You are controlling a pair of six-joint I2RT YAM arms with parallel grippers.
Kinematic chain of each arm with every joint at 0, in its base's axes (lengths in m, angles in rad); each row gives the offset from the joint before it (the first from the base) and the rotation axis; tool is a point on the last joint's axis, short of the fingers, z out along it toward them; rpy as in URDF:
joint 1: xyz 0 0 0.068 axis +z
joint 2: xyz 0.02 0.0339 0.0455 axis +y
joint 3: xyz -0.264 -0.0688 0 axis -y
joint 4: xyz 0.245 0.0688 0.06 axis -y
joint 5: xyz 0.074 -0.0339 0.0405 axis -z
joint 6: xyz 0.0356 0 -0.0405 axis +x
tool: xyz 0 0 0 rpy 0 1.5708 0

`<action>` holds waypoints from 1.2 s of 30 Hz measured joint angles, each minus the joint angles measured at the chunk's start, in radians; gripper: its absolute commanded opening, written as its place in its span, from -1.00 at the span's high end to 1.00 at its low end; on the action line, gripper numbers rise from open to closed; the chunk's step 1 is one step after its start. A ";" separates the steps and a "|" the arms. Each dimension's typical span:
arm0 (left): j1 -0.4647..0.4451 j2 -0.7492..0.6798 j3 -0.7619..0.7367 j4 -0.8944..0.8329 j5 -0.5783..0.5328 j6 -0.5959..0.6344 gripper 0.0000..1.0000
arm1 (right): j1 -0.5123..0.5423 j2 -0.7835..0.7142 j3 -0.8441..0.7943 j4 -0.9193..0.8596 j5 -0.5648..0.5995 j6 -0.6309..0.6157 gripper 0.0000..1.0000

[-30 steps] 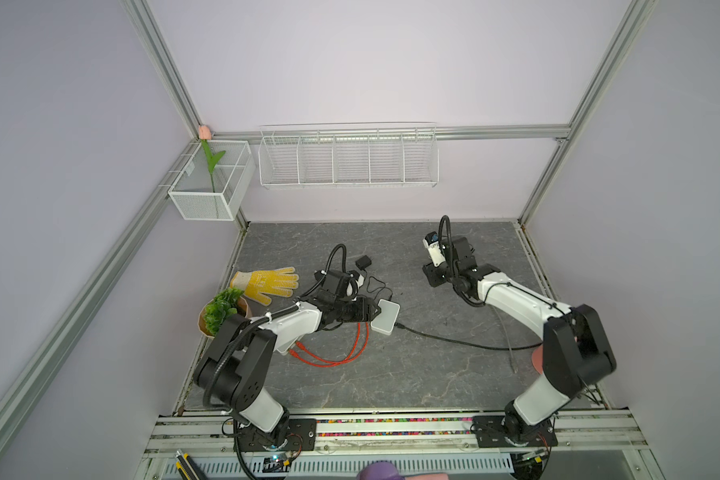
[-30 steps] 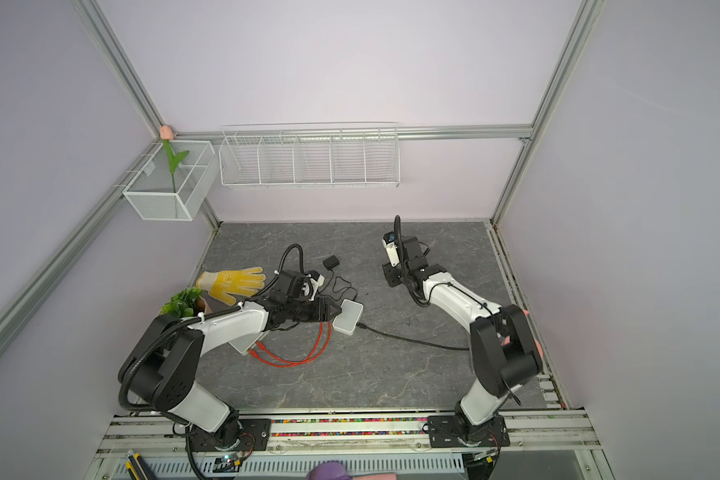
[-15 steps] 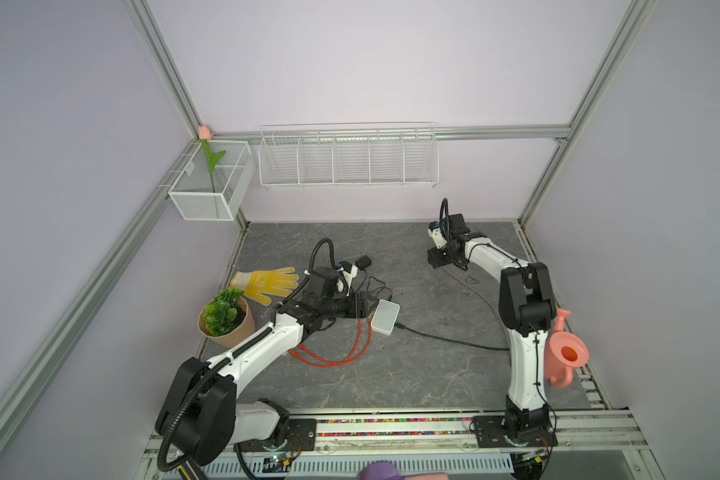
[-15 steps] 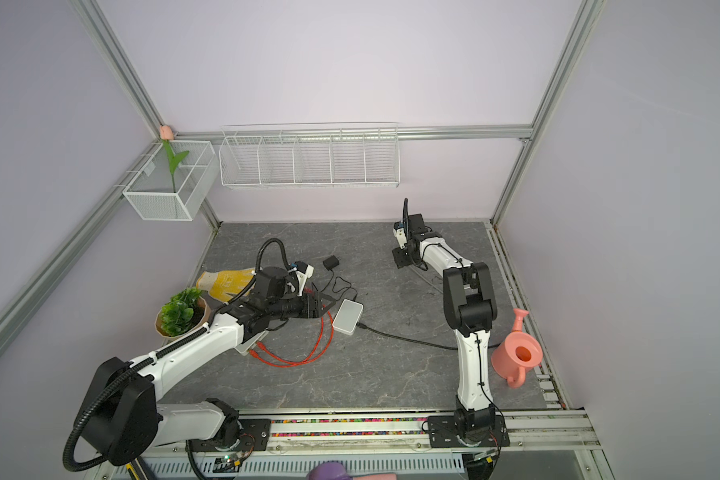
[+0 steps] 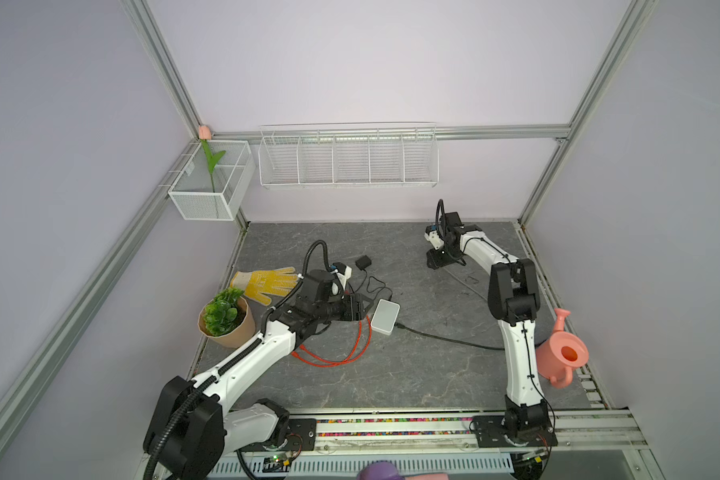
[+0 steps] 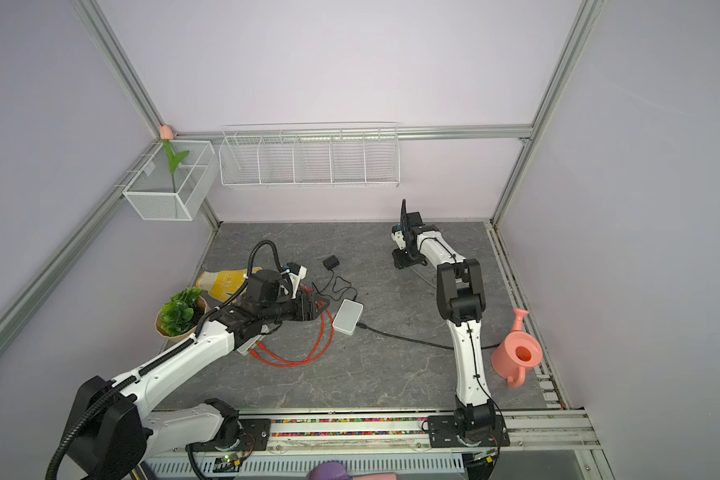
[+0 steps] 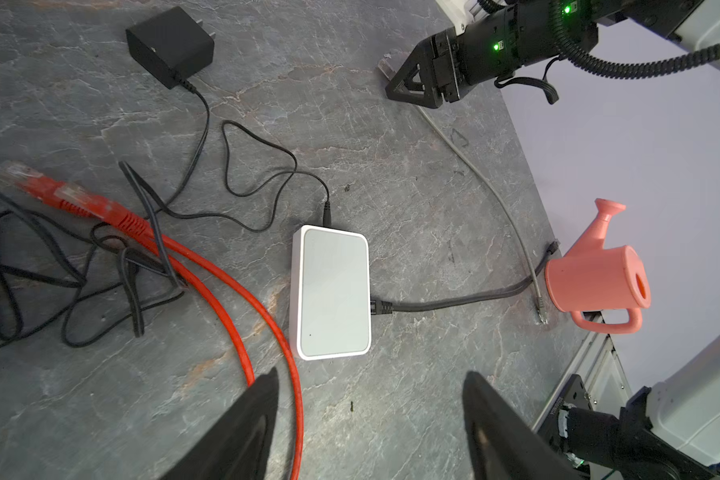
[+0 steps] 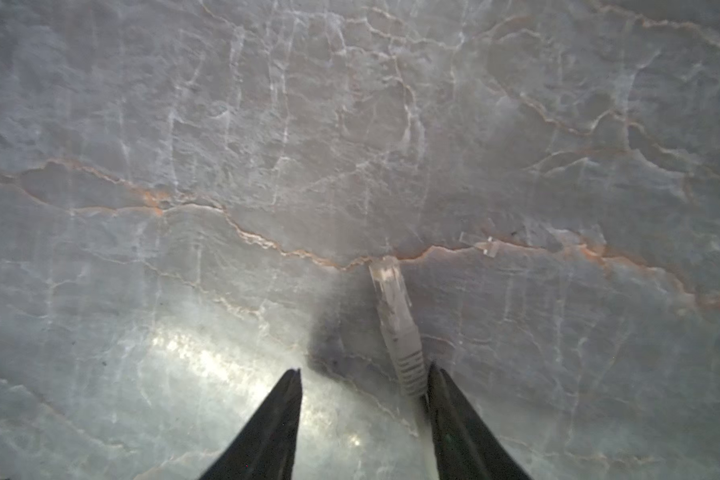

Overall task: Insert the plug into the switch port
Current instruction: 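Grasp the grey ethernet plug with the right gripper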

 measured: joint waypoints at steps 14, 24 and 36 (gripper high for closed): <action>0.000 -0.068 -0.012 -0.001 -0.013 0.001 -0.37 | 0.029 0.009 -0.008 -0.020 0.069 -0.053 0.87; 0.000 -0.074 -0.009 0.035 0.048 0.005 -0.45 | 0.200 -0.344 -0.558 0.243 0.249 -0.059 0.87; -0.009 0.052 0.079 0.273 0.168 -0.136 -0.35 | 0.408 -1.087 -0.974 0.666 0.311 -0.159 0.87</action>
